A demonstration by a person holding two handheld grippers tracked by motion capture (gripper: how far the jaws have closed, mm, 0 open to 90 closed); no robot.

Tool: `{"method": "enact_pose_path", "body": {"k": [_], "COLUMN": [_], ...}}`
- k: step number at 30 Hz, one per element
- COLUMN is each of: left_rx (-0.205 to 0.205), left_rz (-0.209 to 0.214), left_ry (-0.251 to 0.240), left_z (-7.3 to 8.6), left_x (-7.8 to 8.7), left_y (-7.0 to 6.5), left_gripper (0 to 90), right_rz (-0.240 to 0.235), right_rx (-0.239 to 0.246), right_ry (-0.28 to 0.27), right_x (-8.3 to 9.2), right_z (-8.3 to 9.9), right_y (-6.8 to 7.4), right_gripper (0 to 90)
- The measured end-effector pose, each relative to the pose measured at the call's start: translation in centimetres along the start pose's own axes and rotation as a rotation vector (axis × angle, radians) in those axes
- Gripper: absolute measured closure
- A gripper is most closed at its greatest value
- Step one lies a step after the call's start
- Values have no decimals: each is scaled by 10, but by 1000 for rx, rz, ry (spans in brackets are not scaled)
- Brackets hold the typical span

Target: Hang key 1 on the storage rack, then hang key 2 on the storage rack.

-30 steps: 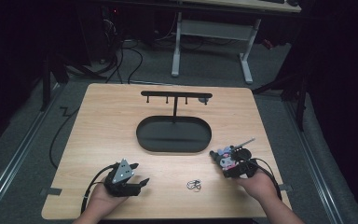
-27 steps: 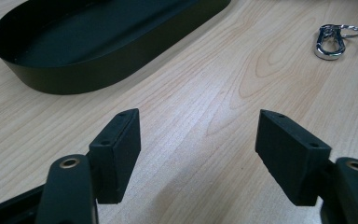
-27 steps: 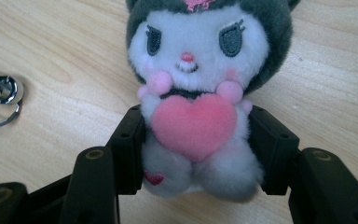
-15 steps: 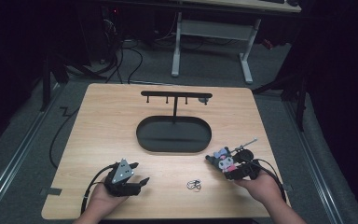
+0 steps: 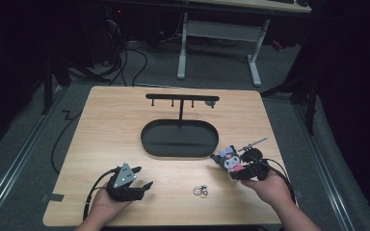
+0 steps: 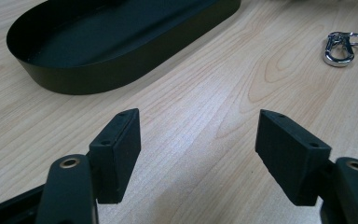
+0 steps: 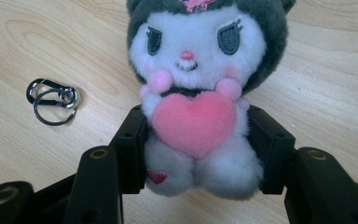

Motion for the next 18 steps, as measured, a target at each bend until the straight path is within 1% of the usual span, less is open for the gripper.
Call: {"method": "enact_pose_path", "body": {"k": [6,10,18], "left_rx": [-2,-5,-5], "left_rz": [-1,-3,-2], "left_ry": [2,3,-3], "left_z": [1,1,0], "left_x": [0,-1,0], "left_y": [0,1,0], "left_gripper": [318,318,318], "right_rz": [-12,-12,-16], "right_rx": [-10,-1,-6], "right_ry": [-16,-15,-42], "right_x": [2,4,10], "right_z": [-4,-9,-17], "right_y": [-3,-3,-3], "right_gripper": [484,487,486]}}
Point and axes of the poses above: each handheld gripper's, and its own axes: x roughly backward along the jaws, z roughly out of its underside, y roughly to its left, the point moved 2 cm from there along -x, roughly forward along the jaws, and after that the axes turned 12 degrees about -y, right-handed, at the moved point
